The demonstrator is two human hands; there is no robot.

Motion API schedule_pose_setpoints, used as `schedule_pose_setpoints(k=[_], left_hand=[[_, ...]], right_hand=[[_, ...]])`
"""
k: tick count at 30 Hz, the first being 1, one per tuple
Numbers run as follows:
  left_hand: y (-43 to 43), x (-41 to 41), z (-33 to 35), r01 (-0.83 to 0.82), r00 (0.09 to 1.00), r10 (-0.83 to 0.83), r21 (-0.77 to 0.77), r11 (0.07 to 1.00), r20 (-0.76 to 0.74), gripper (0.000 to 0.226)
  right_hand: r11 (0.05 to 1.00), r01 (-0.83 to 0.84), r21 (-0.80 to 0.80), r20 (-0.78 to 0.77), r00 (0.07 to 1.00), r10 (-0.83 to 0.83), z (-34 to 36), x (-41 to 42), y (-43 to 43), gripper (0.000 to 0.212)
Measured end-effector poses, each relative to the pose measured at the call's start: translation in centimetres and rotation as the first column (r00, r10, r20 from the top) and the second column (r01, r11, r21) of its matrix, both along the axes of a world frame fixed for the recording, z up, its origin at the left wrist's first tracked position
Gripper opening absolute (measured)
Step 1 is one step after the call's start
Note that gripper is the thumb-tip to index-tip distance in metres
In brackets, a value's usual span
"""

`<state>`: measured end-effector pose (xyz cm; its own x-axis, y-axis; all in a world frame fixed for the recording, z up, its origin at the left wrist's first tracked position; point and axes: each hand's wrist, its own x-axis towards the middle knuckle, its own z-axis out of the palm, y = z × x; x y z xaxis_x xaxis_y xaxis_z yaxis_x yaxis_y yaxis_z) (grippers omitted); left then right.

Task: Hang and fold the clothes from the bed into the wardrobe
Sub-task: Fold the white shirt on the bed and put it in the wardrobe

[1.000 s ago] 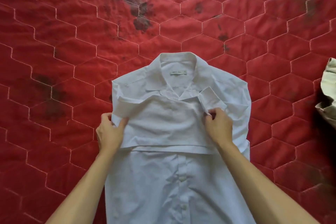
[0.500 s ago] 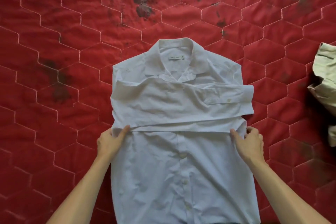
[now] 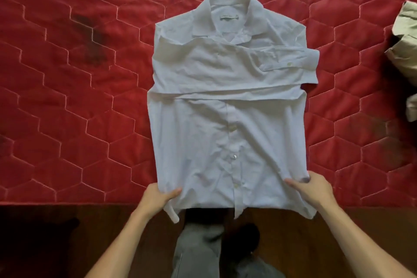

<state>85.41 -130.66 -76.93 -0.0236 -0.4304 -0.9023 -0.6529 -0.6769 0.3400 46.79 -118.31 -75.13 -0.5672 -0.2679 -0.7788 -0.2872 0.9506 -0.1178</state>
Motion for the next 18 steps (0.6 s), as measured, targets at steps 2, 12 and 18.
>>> schedule_pose_setpoints(k=[2,12,18], left_hand=[[1.8,0.2,0.4,0.02,1.0,-0.02,-0.019,1.0,-0.001,0.024],[9.5,5.0,3.9,-0.094,0.996,0.093,0.039,0.995,0.016,0.038],[9.3,5.2,8.0,-0.298,0.951,0.305,0.12,0.947,-0.047,0.059]], right_hand=[[0.997,0.009,-0.077,0.051,0.999,-0.005,0.3,0.2,2.2,0.029],[0.979,-0.023,-0.204,0.031,0.999,0.03,3.3,-0.5,13.3,0.044],[0.969,0.092,-0.229,0.11,0.992,-0.068,6.6,-0.6,15.0,0.047]])
